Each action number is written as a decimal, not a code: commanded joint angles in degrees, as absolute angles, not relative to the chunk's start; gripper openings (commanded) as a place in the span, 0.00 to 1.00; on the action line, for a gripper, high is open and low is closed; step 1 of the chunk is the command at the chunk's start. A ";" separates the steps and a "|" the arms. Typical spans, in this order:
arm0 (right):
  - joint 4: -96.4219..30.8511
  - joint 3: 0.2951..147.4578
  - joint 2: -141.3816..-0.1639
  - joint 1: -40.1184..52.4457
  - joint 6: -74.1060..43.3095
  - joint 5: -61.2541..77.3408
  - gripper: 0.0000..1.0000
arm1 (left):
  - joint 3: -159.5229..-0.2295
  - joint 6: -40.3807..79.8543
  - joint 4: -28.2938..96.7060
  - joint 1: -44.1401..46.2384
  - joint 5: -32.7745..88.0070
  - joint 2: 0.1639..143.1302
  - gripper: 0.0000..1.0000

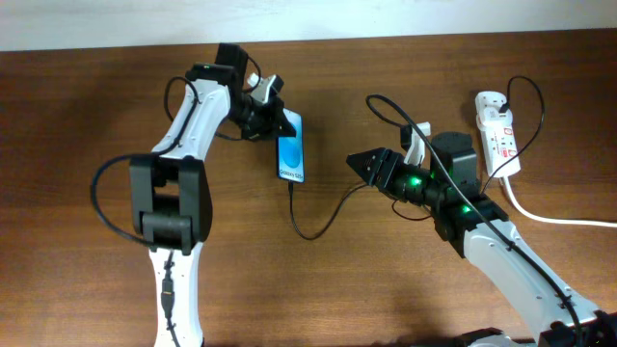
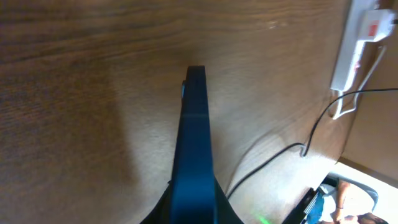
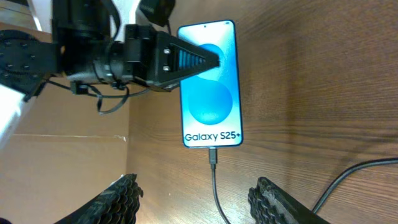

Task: Plug charger to phone and switch on socket
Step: 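Lower the plugged phone onto the table with the left gripper and release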

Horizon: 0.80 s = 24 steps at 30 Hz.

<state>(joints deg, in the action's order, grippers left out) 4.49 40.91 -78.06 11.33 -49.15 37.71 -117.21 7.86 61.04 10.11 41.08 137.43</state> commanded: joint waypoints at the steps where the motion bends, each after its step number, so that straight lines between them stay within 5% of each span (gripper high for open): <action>1: 3.86 40.82 -78.37 11.22 -48.23 36.80 0.62 | -117.01 6.94 61.17 10.11 41.93 140.59 0.00; 14: 3.14 40.82 -78.37 11.22 -48.21 36.34 0.65 | -117.01 6.98 61.84 10.11 38.50 143.57 0.00; 19: 3.16 40.82 -78.37 11.22 -48.23 36.12 0.69 | -117.01 6.98 61.84 10.07 38.52 143.57 0.26; 24: 3.16 40.82 -78.37 11.22 -48.23 36.14 0.69 | -117.05 6.96 61.82 10.04 35.97 143.57 0.36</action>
<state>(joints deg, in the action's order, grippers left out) 3.18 40.91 -78.06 11.33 -49.06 37.01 -116.84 7.51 61.69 10.15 38.46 142.63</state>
